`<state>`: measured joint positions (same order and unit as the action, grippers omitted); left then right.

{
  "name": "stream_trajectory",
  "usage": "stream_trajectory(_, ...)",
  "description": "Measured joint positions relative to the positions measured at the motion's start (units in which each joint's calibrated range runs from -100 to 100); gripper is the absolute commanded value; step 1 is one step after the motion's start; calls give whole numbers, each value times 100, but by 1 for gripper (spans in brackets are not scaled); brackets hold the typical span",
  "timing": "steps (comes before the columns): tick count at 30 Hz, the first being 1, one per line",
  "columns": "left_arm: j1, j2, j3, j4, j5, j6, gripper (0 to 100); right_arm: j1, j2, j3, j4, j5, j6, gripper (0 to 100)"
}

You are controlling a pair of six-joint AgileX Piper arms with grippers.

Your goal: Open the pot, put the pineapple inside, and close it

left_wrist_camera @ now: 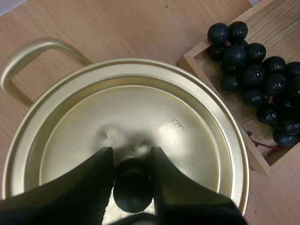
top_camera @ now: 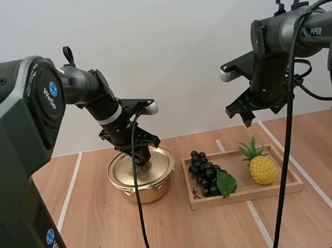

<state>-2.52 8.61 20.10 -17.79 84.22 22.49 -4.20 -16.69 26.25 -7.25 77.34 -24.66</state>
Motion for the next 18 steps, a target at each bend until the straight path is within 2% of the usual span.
stream_trajectory(5,0,-381,-410,86,629,-19,0,0,0,0,0,0,204,100)
stream_trajectory(12,0,-1271,-919,138,790,-19,0,0,0,0,101,-20,545,100)
stream_trajectory(18,0,-1775,-1104,521,842,-19,0,0,0,85,199,-79,702,100)
